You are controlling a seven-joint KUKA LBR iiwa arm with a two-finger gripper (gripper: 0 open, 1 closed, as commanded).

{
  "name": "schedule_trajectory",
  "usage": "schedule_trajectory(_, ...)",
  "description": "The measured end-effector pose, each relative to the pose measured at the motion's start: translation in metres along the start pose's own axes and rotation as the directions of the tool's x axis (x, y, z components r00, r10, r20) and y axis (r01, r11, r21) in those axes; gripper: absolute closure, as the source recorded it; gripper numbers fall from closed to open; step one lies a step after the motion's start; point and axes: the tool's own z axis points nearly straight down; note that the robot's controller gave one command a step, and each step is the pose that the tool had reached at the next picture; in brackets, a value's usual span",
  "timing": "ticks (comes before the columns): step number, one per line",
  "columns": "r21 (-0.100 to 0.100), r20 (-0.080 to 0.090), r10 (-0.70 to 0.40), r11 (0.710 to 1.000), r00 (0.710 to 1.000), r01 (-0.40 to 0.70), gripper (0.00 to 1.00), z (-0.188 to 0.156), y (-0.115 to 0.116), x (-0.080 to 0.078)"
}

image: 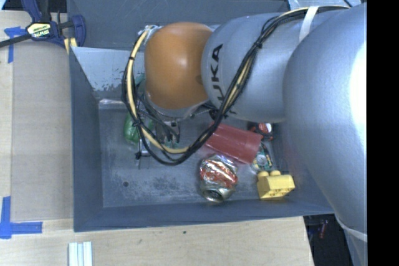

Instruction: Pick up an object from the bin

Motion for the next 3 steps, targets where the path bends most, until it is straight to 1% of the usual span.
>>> schedule_trajectory(1,-0.003,0.008,0.002,1.000,1.000,-0.002,0.00,-0.005,-0.001,-0.002)
schedule_trajectory(2,-0.010,0.030,-0.135,0.991,0.990,0.135,0.00,0.057,-0.037,-0.076)
schedule_trajectory(3,-0.002,0.008,-0.134,0.991,0.991,0.134,0.00,0.050,-0.032,-0.055)
